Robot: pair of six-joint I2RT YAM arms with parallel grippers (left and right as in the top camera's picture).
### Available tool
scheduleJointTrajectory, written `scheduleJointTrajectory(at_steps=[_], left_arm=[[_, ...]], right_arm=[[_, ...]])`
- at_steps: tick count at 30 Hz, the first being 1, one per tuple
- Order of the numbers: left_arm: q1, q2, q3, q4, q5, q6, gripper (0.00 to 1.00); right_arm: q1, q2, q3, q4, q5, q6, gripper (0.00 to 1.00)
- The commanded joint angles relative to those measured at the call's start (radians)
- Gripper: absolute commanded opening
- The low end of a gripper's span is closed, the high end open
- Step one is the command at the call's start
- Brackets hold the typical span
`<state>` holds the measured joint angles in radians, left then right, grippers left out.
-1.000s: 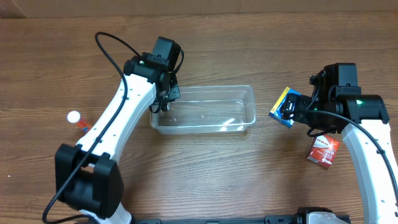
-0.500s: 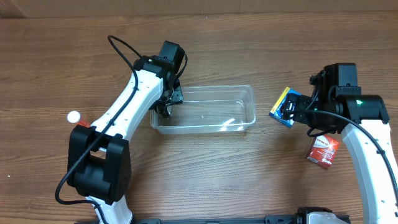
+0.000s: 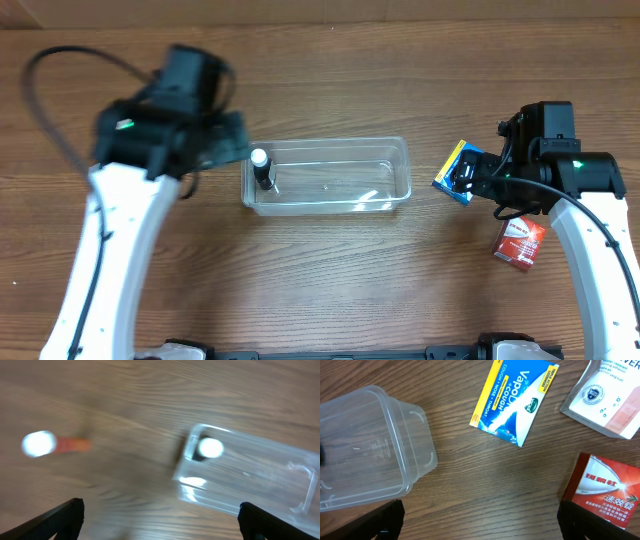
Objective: Pack container
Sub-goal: 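Move the left gripper to the orange bottle and grasp it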
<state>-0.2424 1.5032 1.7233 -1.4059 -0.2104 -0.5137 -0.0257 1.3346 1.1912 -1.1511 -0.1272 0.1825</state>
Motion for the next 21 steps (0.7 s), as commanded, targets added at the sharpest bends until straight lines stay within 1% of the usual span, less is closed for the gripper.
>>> scheduleJointTrajectory(at_steps=[1, 4, 5, 6, 7, 9, 10, 12, 14, 18, 21], left_arm=[[0.19, -0.073, -0.01, -0.041, -0.015, 0.036, 1.0], [0.359, -0.099, -0.097, -0.005, 0.05, 0.08, 1.0], [0.392, -0.098, -0.127, 0.014, 0.055, 0.089, 1.0], [0.439, -0.095, -0.182, 0.048, 0.057, 0.092, 1.0], [0.489, -0.086, -0.239, 0.091, 0.091, 0.112, 1.0], [0.551, -0.058, -0.305, 0.156, 0.153, 0.155, 1.0], [0.573, -0.042, -0.325, 0.18, 0.161, 0.17, 1.0], [0.612, 0.013, -0.335, 0.218, 0.161, 0.201, 1.0], [0.622, 0.069, -0.335, 0.256, 0.189, 0.251, 1.0], [0.622, 0.196, -0.335, 0.27, 0.193, 0.256, 1.0], [0.622, 0.253, -0.335, 0.274, 0.195, 0.256, 0.95]], right_arm=[[-0.003, -0.004, 0.024, 0.004, -0.006, 0.001, 1.0], [-0.003, -0.004, 0.024, 0.004, -0.006, 0.001, 1.0], [-0.003, -0.004, 0.024, 0.004, -0.006, 0.001, 1.0], [-0.003, -0.004, 0.024, 0.004, -0.006, 0.001, 1.0], [-0.003, -0.004, 0.024, 0.004, -0.006, 0.001, 1.0], [-0.003, -0.004, 0.024, 0.004, -0.006, 0.001, 1.0], [-0.003, -0.004, 0.024, 0.004, -0.006, 0.001, 1.0], [-0.003, -0.004, 0.024, 0.004, -0.006, 0.001, 1.0], [-0.003, -0.004, 0.021, 0.005, -0.006, 0.001, 1.0], [-0.003, -0.003, 0.02, 0.004, -0.006, 0.001, 1.0], [-0.003, -0.003, 0.02, 0.004, -0.006, 0.001, 1.0]])
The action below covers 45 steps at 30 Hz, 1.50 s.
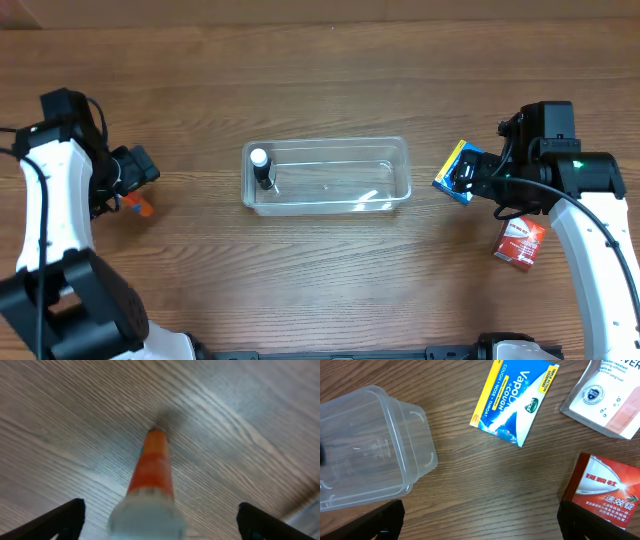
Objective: Pack container
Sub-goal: 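Move the left gripper to the orange bottle and grasp it, then place the orange bottle upright beside the dark bottle and release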
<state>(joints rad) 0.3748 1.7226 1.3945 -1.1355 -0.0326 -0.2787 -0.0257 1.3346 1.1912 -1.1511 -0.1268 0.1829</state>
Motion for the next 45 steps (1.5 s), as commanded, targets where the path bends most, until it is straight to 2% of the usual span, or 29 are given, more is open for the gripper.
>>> scheduleJointTrajectory(at_steps=[1, 3, 6, 7, 11, 16, 20, 24, 28, 29, 33, 37, 45], left_arm=[[0.005, 0.038, -0.006, 0.01, 0.017, 0.021, 0.92], [0.005, 0.037, -0.006, 0.018, 0.015, 0.021, 0.86], [0.005, 0.037, -0.006, 0.017, 0.015, 0.021, 0.62], [0.005, 0.037, -0.006, 0.017, 0.015, 0.021, 0.57], [0.005, 0.037, -0.006, 0.014, 0.014, 0.022, 0.39], [0.005, 0.037, -0.006, 0.011, 0.014, 0.022, 0.3], [0.004, 0.035, 0.002, 0.002, 0.015, 0.025, 0.04], [-0.078, -0.051, 0.124, -0.107, 0.028, 0.024, 0.04], [-0.311, -0.191, 0.259, -0.238, 0.068, 0.001, 0.04], [-0.425, -0.229, 0.282, -0.253, 0.068, -0.039, 0.04], [-0.648, -0.224, 0.269, -0.283, 0.068, -0.143, 0.04], [-0.71, -0.142, 0.24, -0.279, 0.067, -0.156, 0.04], [-0.71, 0.104, 0.235, -0.221, 0.067, -0.155, 0.04]], right_arm=[[-0.003, -0.003, 0.02, 0.004, -0.006, 0.001, 1.0], [-0.003, -0.003, 0.02, 0.005, -0.006, 0.001, 1.0], [-0.003, -0.003, 0.02, 0.005, -0.006, 0.001, 1.0], [-0.003, -0.003, 0.02, 0.005, -0.006, 0.001, 1.0], [-0.003, -0.003, 0.02, 0.005, -0.006, 0.001, 1.0], [-0.003, -0.003, 0.02, 0.005, -0.006, 0.001, 1.0], [-0.003, -0.003, 0.02, 0.005, -0.006, 0.001, 1.0], [-0.003, -0.003, 0.02, 0.006, -0.006, 0.001, 1.0], [-0.003, -0.003, 0.02, 0.009, -0.006, 0.001, 1.0], [-0.003, -0.003, 0.02, 0.009, -0.006, 0.001, 1.0], [-0.003, -0.003, 0.02, 0.007, -0.006, 0.001, 1.0], [-0.003, -0.003, 0.02, 0.003, -0.007, 0.001, 1.0], [-0.003, -0.003, 0.02, 0.0, -0.006, 0.001, 1.0]])
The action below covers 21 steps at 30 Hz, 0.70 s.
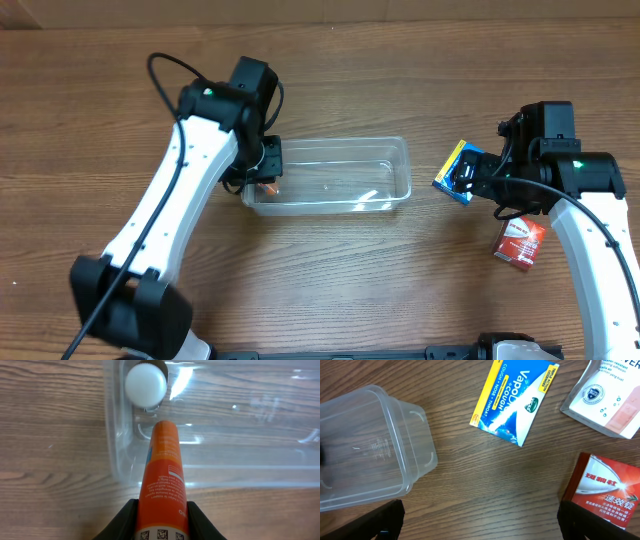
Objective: Pack container
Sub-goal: 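Place the orange bottle upright beside the dark bottle and release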
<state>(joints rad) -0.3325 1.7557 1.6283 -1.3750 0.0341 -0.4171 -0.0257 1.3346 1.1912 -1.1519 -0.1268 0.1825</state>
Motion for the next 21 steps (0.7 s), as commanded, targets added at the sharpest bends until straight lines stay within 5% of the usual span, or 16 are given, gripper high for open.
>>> scheduleJointTrajectory(at_steps=[1, 10, 11, 12, 13, 21], left_arm=[[-0.003, 0.089, 0.001, 0.019, 0.0, -0.017, 0.04], [-0.001, 0.161, 0.001, 0.006, -0.045, -0.017, 0.06], [-0.001, 0.161, 0.001, 0.002, -0.045, -0.017, 0.17], [-0.001, 0.161, 0.001, -0.004, -0.044, -0.013, 0.43], [-0.001, 0.161, 0.001, -0.005, -0.045, -0.012, 0.54], [-0.001, 0.155, 0.026, -0.04, -0.044, 0.014, 0.56]], right_arm=[[-0.003, -0.003, 0.02, 0.001, -0.006, 0.001, 1.0], [-0.003, -0.003, 0.02, 0.002, -0.006, 0.001, 1.0], [-0.003, -0.003, 0.02, 0.002, -0.006, 0.001, 1.0], [-0.003, -0.003, 0.02, 0.002, -0.006, 0.001, 1.0], [-0.003, -0.003, 0.02, 0.001, -0.006, 0.001, 1.0], [-0.003, -0.003, 0.02, 0.001, -0.006, 0.001, 1.0]])
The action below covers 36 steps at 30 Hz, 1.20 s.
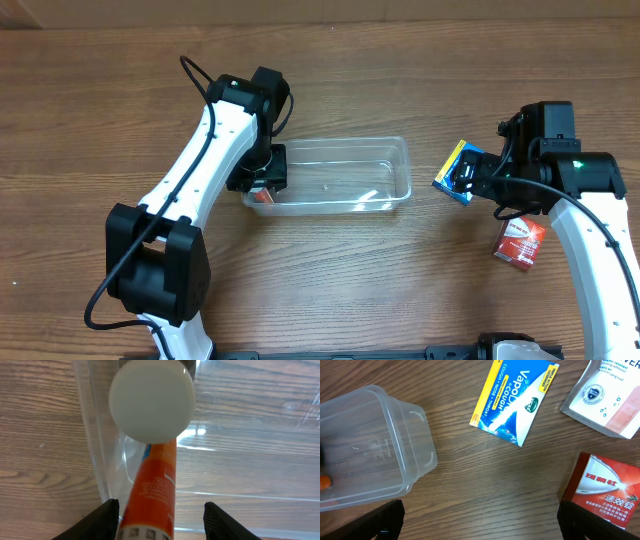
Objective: Pack container
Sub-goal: 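Place the orange bottle upright beside the dark bottle and release, then grasp the blue VapoDrops box with the right gripper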
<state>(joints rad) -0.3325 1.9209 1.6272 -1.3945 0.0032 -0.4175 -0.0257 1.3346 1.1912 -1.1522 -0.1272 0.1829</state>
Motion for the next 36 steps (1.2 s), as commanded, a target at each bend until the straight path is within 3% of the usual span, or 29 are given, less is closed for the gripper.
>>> scheduleJointTrajectory(at_steps=[1, 5, 6, 7, 9, 12, 17, 26, 29, 36], left_arm=[[-0.001, -0.025, 0.054, -0.039, -0.013, 0.02, 0.55], [0.028, -0.098, 0.171, -0.145, -0.039, 0.023, 0.64], [0.056, -0.153, 0.19, -0.147, -0.037, 0.041, 0.87], [0.077, -0.196, 0.191, -0.135, -0.036, 0.053, 1.0], [0.114, -0.266, 0.191, -0.117, -0.043, 0.079, 1.0], [0.171, -0.373, 0.19, -0.09, -0.118, 0.078, 1.0], [0.243, -0.482, 0.186, 0.007, -0.118, 0.097, 1.0], [0.243, -0.478, 0.175, 0.068, -0.114, 0.149, 1.0], [0.26, -0.449, 0.175, 0.077, -0.08, 0.18, 1.0], [0.443, -0.267, 0.175, 0.137, 0.106, 0.293, 1.0]], right_arm=[[-0.003, -0.003, 0.02, 0.002, -0.006, 0.001, 1.0], [-0.003, -0.003, 0.02, 0.002, -0.006, 0.001, 1.0], [-0.003, -0.003, 0.02, 0.006, -0.006, 0.001, 1.0], [-0.003, -0.003, 0.02, 0.011, -0.006, 0.001, 1.0], [-0.004, -0.006, 0.029, -0.01, 0.019, 0.05, 1.0], [-0.003, -0.041, 0.128, -0.129, 0.205, 0.212, 1.0], [-0.003, -0.051, 0.298, -0.027, 0.201, 0.246, 1.0], [-0.002, 0.485, 0.296, -0.024, 0.079, 0.237, 1.0], [-0.002, 0.541, 0.296, -0.018, 0.081, 0.209, 1.0], [-0.004, 0.543, 0.268, 0.019, 0.105, 0.153, 1.0]])
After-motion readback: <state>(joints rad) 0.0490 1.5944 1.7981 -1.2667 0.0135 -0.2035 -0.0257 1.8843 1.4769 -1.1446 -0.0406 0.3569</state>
